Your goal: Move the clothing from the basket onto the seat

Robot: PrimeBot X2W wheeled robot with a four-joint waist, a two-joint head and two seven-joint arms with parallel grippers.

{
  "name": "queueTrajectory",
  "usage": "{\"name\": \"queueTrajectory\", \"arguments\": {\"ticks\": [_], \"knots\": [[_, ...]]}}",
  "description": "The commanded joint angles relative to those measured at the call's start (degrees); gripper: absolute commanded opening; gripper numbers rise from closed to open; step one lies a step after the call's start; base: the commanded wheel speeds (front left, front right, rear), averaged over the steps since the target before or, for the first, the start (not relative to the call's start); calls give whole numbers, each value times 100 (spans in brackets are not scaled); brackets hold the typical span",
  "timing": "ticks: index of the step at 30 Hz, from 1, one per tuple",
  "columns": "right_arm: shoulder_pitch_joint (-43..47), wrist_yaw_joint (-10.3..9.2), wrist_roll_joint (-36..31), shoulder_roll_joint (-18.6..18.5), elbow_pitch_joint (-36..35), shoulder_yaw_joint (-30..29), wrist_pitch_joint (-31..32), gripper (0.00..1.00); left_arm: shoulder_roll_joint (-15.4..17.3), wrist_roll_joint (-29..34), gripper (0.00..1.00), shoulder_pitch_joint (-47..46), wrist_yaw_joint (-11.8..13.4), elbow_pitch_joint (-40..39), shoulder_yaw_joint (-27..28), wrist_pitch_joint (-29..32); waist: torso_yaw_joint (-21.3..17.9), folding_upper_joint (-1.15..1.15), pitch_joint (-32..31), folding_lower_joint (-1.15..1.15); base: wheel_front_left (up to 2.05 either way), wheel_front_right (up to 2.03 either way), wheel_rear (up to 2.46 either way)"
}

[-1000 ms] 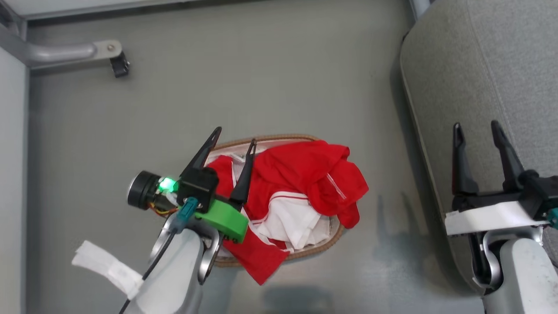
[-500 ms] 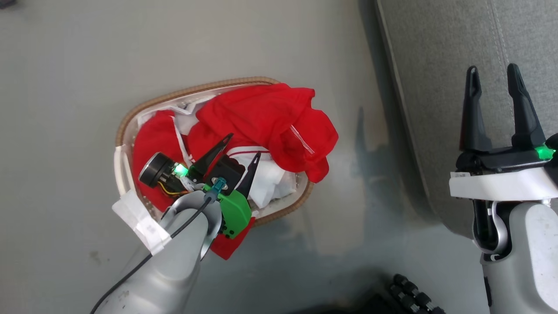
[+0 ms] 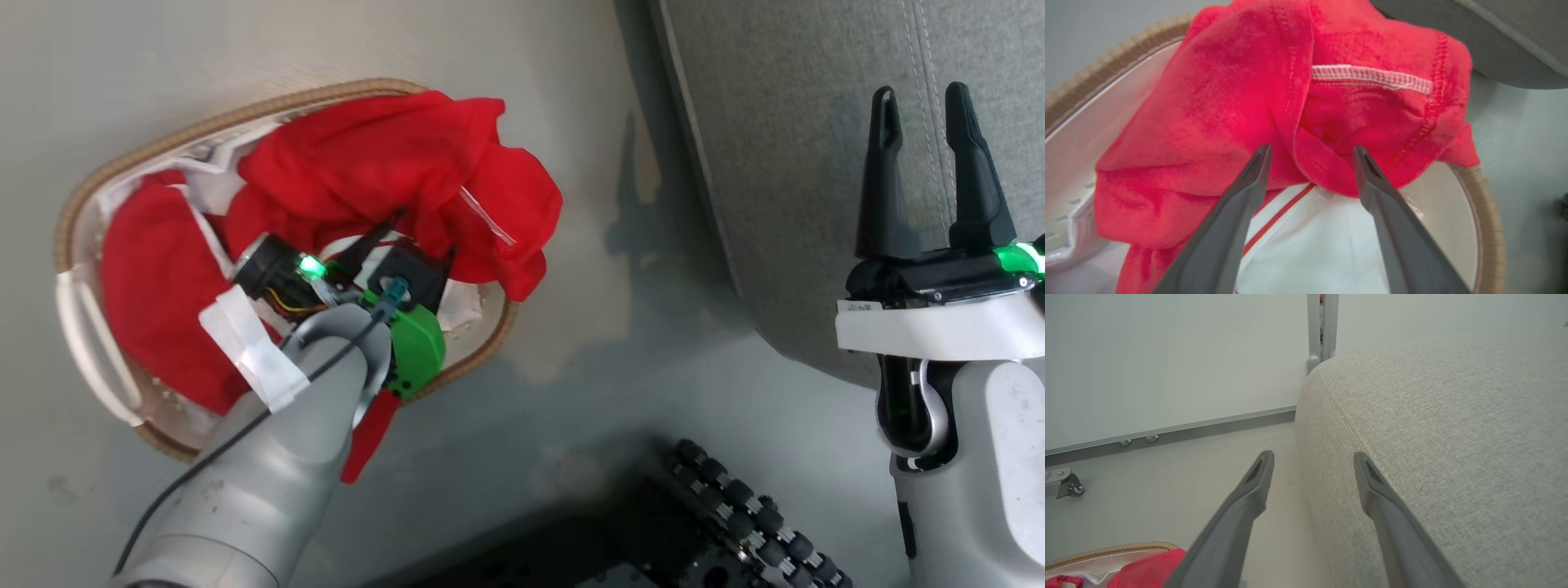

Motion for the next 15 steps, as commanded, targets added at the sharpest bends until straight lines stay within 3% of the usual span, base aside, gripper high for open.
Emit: {"name": "queueTrajectory", "arguments": {"ticks": [1, 9, 10, 12, 13, 15], "knots": [[-93, -2, 56, -9, -37, 18, -26, 100, 103, -44, 100, -149, 63, 54, 51, 3, -317, 0, 350, -1, 0, 0, 0], [-134, -2, 163, -10, -53, 58, -26, 100, 42, -335, 100, -451, 197, 363, 228, 4, -371, 0, 523, -1, 0, 0, 0], [-141, -2, 165, -10, -51, 64, -26, 100, 31, -377, 92, -482, 206, 366, 251, 3, -368, 0, 530, -1, 0, 0, 0], [-157, -2, 166, -10, -39, 73, -26, 100, 9, -440, 25, -498, 220, 388, 252, 4, -354, 0, 528, -1, 0, 0, 0], [-164, -2, 172, -10, -32, 73, -26, 100, 5, -458, 3, -497, 226, 394, 230, 4, -343, 0, 521, -1, 0, 0, 0], [-163, -2, 164, -10, -13, 57, -26, 100, -10, -500, 0, -463, 228, 376, 183, 4, -303, 0, 483, -1, 0, 0, 0]]}}
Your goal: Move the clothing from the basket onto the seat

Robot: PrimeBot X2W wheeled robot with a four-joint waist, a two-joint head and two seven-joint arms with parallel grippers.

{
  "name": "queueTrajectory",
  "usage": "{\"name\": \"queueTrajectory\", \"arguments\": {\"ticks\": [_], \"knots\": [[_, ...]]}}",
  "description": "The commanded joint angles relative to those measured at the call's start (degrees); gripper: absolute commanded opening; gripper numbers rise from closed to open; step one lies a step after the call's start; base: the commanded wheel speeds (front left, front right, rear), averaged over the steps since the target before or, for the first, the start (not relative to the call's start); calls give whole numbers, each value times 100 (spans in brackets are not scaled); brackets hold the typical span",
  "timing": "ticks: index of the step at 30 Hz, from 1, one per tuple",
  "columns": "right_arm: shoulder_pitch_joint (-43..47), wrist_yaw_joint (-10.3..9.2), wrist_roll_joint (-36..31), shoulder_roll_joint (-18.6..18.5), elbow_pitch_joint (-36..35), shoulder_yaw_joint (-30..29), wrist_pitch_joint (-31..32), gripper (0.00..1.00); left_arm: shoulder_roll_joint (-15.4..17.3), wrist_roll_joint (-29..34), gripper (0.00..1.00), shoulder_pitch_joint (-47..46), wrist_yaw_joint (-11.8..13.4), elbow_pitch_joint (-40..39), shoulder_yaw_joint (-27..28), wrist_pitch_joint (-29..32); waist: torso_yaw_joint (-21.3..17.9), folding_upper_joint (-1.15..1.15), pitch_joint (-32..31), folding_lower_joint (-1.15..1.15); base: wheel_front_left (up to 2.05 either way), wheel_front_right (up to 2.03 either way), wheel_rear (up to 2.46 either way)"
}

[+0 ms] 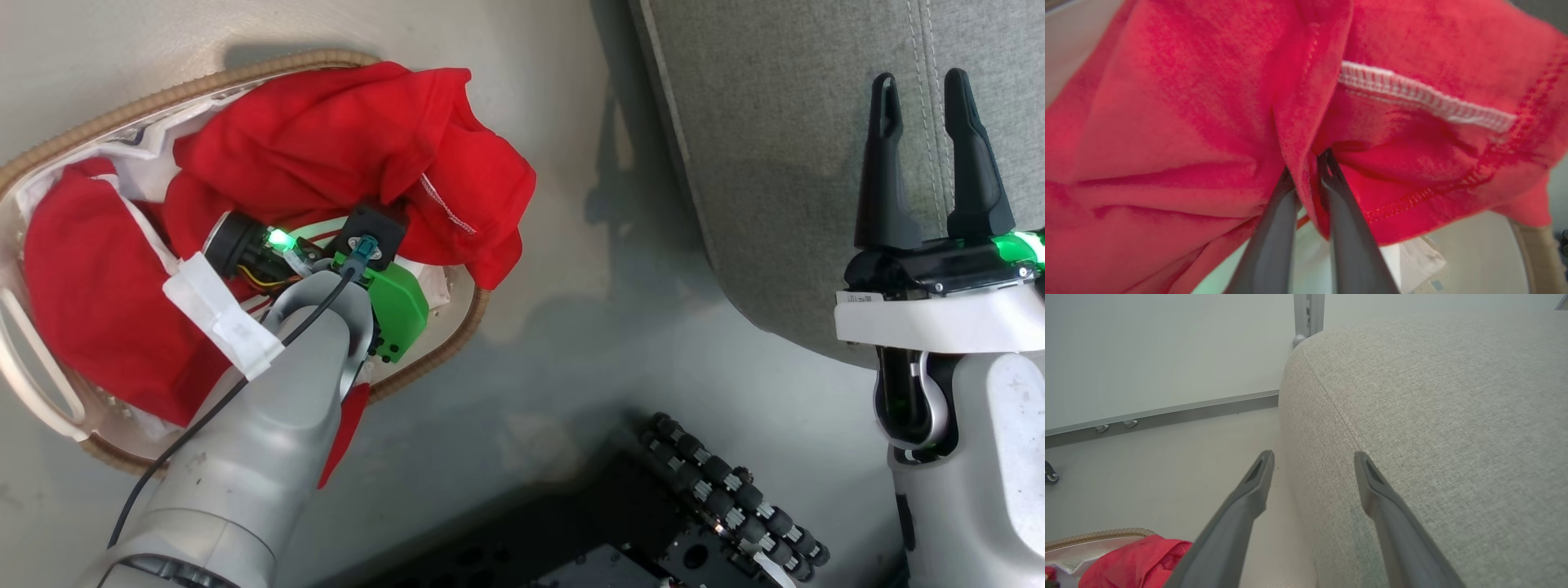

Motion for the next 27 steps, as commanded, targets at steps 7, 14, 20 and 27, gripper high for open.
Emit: {"name": "queueTrajectory", "arguments": {"ticks": [7, 14, 20, 27], "knots": [[-90, -2, -111, -14, 136, -86, -27, 100, -9, -209, 0, 237, 50, -332, -95, 3, 269, 0, -368, -1, 0, 0, 0], [48, -2, -282, -16, 387, -117, -26, 100, 22, -235, 0, 621, -30, -797, -245, 4, 580, 0, -1069, -1, 0, 0, 0], [339, -2, -505, -17, 645, -179, -26, 100, 101, -326, 0, 1066, -97, -1310, -271, 3, 877, 0, -1956, -1, 0, 0, 0], [847, -3, -788, -18, 926, -266, -26, 100, 290, -473, 0, 1573, -159, -2056, -216, 2, 1281, 0, -3011, -1, 0, 0, 0]]}}
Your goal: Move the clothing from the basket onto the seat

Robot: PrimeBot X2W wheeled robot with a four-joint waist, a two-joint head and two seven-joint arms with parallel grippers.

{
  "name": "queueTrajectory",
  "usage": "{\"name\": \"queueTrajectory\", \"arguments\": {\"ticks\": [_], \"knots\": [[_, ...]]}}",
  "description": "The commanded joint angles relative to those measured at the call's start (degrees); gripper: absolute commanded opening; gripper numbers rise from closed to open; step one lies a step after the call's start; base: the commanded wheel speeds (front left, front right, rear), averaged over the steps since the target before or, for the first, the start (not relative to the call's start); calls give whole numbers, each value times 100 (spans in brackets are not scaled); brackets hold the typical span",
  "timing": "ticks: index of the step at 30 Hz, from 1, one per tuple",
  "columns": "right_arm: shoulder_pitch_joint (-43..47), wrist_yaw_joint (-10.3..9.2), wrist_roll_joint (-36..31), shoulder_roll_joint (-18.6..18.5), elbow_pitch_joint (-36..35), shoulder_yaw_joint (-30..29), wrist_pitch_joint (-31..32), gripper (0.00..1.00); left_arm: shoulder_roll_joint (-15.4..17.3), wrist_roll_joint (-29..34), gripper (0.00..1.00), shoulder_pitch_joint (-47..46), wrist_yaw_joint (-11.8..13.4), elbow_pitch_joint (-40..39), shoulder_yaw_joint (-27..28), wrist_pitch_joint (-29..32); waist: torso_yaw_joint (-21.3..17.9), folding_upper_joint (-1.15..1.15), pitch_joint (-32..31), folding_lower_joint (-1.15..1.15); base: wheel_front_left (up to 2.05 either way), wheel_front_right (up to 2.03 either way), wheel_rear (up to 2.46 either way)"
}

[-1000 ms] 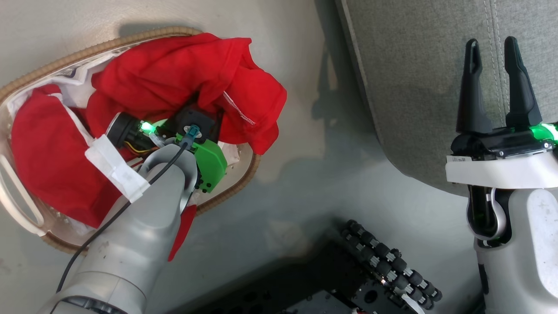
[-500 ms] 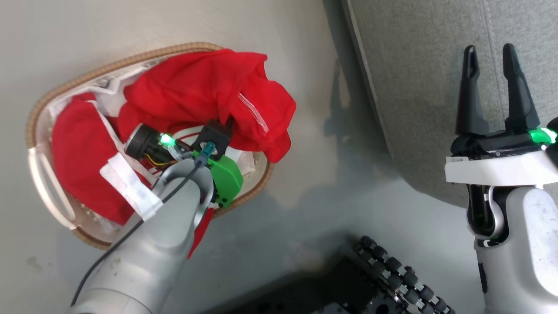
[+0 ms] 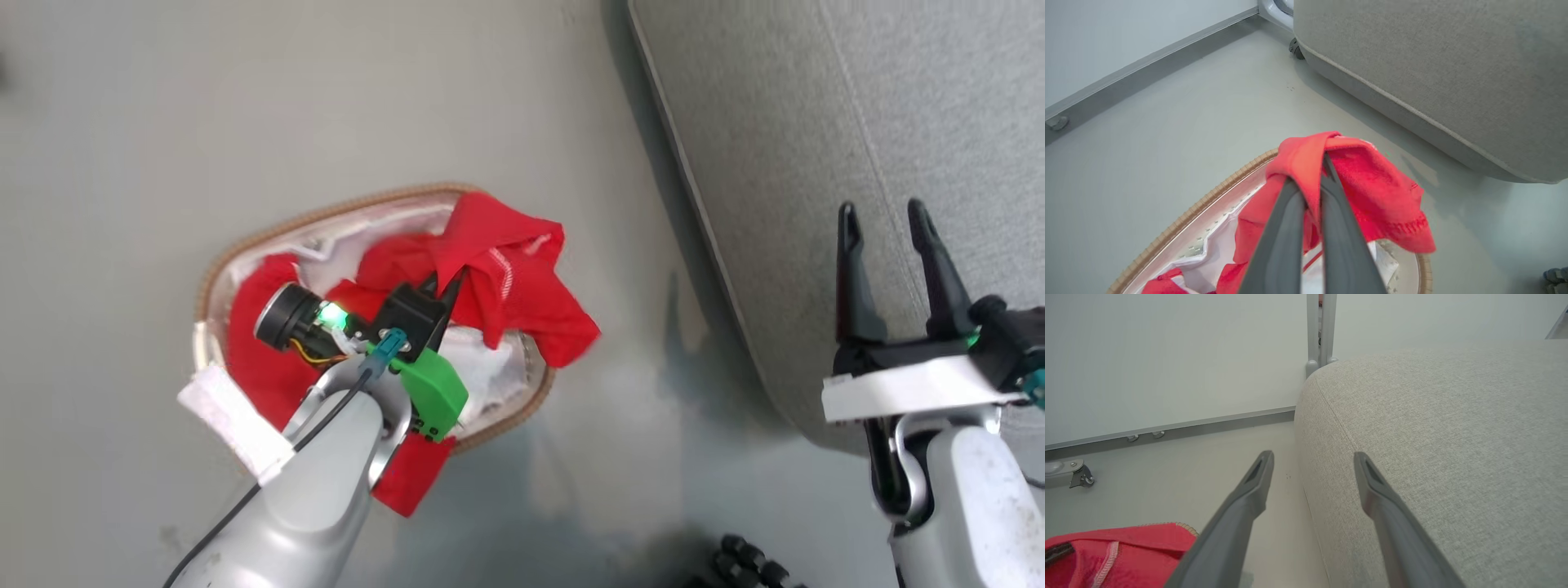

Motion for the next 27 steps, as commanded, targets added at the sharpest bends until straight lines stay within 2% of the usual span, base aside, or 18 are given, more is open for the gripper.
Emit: {"name": "queueTrajectory", "arguments": {"ticks": [1, 8, 15, 19, 27], "knots": [[175, -4, -62, -25, 55, -18, -28, 100, 100, -57, 0, 164, -19, -129, 32, -1, 569, 0, -1063, 0, 0, 0, 0], [596, -4, -210, -26, 208, 47, -27, 100, 435, 27, 0, 190, -60, -789, 16, -2, 795, 0, -1856, 0, 0, 0, 0], [855, -4, -323, -25, 341, 216, -27, 100, 779, 77, 0, -332, -111, -1169, -213, 52, 902, 0, -2465, 0, 0, 0, 0], [943, -4, -407, -23, 409, 337, -27, 100, 962, -14, 0, -765, -114, -1466, -326, 221, 970, 0, -2688, 0, 0, 0, 0], [753, -4, -720, -22, 495, 829, -28, 100, 1086, -156, 0, -1586, -118, -1738, -470, 496, 1015, 0, -2871, 0, 0, 0, 0]]}}
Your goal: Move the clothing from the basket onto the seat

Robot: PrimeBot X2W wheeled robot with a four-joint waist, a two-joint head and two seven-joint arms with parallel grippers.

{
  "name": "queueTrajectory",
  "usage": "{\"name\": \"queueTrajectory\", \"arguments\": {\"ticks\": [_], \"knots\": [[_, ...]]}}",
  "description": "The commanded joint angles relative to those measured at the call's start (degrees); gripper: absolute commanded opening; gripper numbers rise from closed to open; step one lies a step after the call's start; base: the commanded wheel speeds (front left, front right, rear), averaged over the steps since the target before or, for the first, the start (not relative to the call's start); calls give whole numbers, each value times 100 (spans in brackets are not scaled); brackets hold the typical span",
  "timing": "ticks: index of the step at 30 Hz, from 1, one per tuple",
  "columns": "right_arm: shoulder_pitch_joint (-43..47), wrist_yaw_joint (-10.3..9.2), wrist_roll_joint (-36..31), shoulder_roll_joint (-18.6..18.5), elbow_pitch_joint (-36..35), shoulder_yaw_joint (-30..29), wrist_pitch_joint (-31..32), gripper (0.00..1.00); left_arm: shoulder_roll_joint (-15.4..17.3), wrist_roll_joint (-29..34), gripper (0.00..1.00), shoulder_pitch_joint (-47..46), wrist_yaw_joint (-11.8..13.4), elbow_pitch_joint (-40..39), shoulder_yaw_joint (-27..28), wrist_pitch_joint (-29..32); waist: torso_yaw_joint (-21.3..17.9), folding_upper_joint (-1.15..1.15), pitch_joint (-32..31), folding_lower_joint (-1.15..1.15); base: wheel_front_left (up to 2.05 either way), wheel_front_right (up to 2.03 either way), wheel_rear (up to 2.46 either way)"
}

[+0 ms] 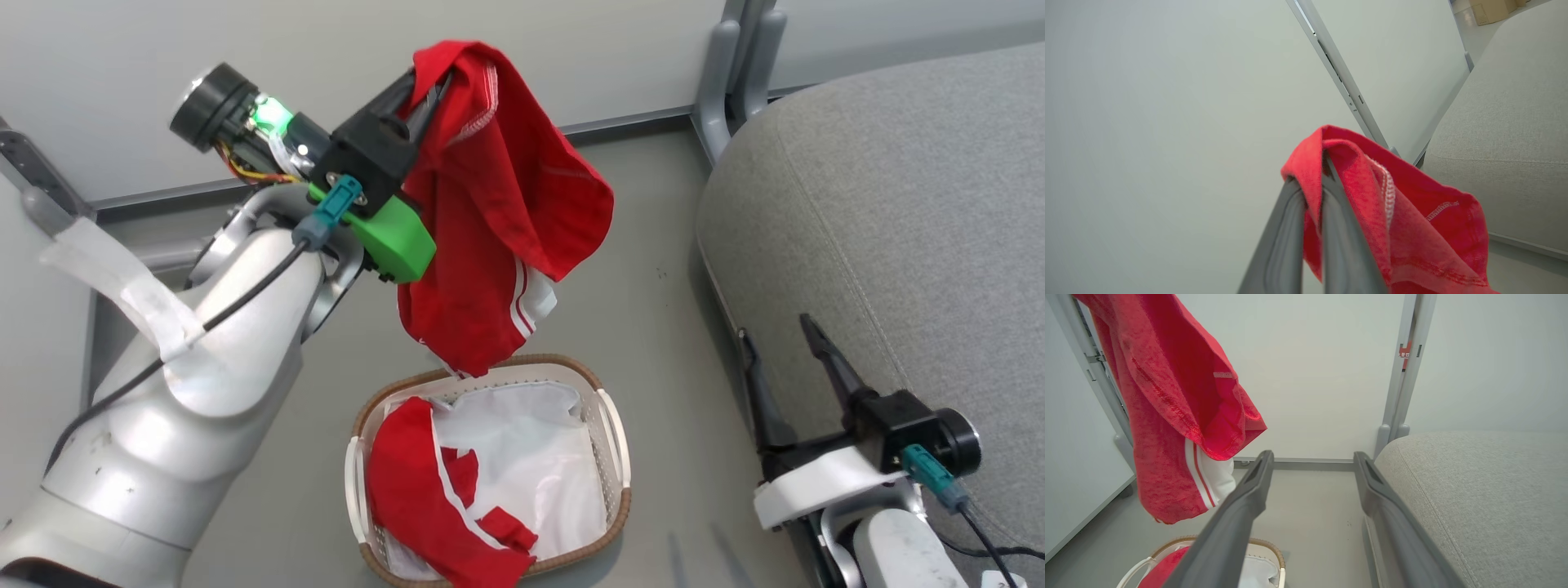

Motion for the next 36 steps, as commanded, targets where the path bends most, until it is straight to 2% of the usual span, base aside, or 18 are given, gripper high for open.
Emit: {"name": "queueTrajectory", "arguments": {"ticks": [1, 8, 12, 16, 24, 32, 36], "knots": [[-65, -4, -48, -19, 39, 130, -26, 100, 21, -35, 0, -164, -10, -9, -11, 24, 96, 0, -117, 0, 0, 0, 0], [-393, -4, -142, -21, 501, 1143, -27, 100, -188, -158, 0, -653, -10, 30, -78, 79, 108, 0, -171, 0, 0, 0, 0], [-596, -4, -136, -23, 715, 1447, -26, 100, -308, -226, 0, -804, -10, -29, -172, 105, 162, 0, -219, 0, 0, 0, 0], [-781, -4, -97, -23, 807, 1483, -27, 100, -367, -298, 0, -874, -4, -154, -268, 161, 216, 0, -249, 0, 0, 0, 0], [-1102, -4, -200, -21, 524, 1409, -26, 100, -425, -445, 0, -710, -3, -505, -427, 337, 273, 0, -298, 0, 0, 0, 0], [-1876, -4, -510, -21, 1116, 1539, -22, 100, -516, -611, 0, -626, -3, -979, -655, 525, 397, 0, -271, 0, 0, 0, 0], [-2185, -4, -362, -21, 1557, 1747, -21, 100, -506, -679, 0, -560, -3, -1111, -731, 567, 471, 0, -256, 0, 0, 0, 0]]}}
